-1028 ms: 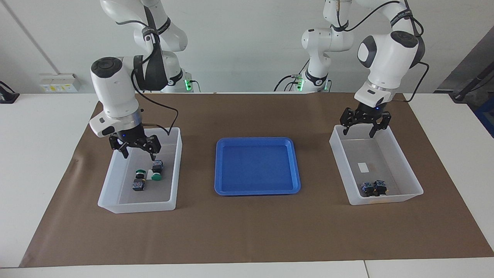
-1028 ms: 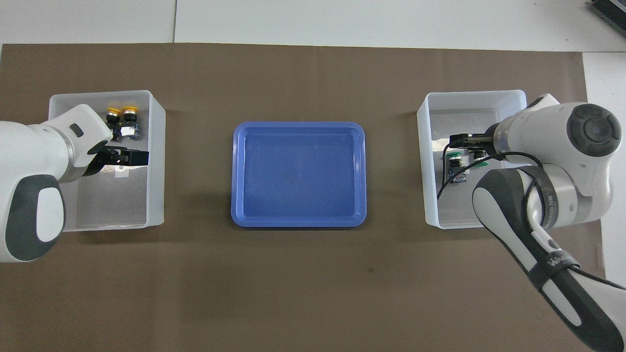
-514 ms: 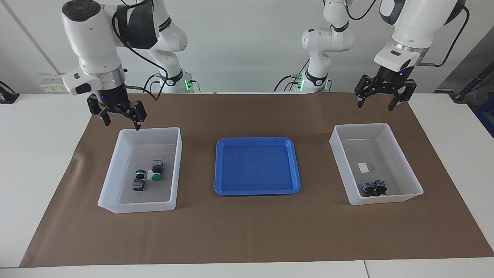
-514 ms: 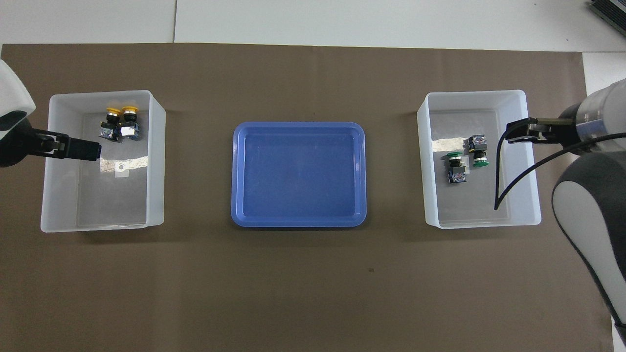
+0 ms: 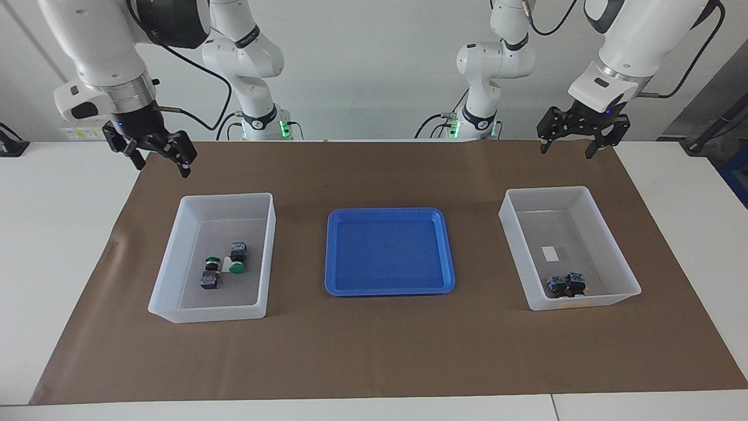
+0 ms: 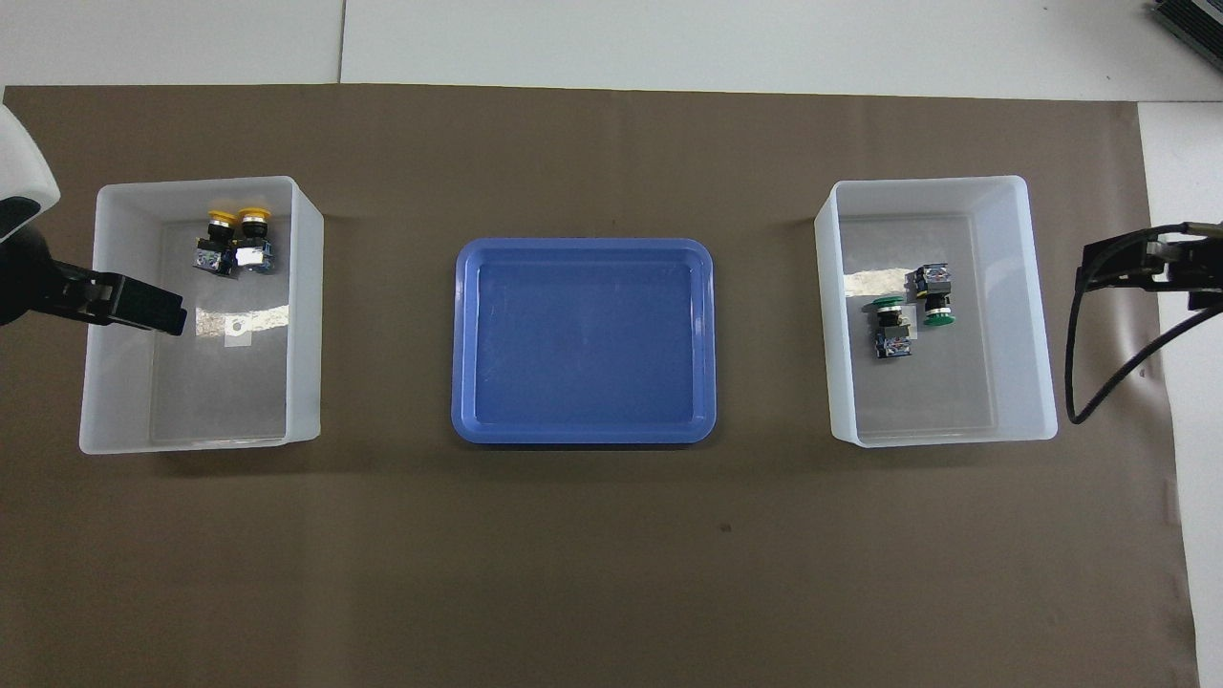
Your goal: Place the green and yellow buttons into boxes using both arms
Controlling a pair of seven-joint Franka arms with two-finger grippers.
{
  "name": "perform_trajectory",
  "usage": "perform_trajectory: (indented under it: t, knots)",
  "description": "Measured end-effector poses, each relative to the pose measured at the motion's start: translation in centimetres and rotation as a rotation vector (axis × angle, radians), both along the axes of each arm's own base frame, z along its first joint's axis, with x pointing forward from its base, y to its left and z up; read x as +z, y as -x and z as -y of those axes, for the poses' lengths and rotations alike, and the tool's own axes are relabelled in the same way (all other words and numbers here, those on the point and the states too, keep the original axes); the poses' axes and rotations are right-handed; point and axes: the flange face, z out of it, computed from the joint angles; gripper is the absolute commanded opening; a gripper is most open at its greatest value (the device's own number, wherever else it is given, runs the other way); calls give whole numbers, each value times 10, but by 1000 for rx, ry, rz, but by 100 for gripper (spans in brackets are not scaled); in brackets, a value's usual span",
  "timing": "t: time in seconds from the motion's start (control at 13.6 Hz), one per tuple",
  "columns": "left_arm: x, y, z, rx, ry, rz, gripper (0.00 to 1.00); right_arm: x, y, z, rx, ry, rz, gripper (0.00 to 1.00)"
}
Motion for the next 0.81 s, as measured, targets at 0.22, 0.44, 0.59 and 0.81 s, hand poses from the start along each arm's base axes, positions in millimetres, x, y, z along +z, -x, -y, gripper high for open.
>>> perform_trajectory:
  t: [0.22,0.44,0.59,0.81]
  knots:
    - [0,-1,-6,13,3,0,100,0,1,9,33,-2,-5,100]
    - [0,-1,-10,27,2,-1,100,-1,1,4,43,-2,-10,100]
    - [1,0,-10,30,2,-1,100,-1,1,2,48,-2,-12,100]
    - [1,0,-10,31,2,-1,100,-2,2,-13,76,1,-26,100]
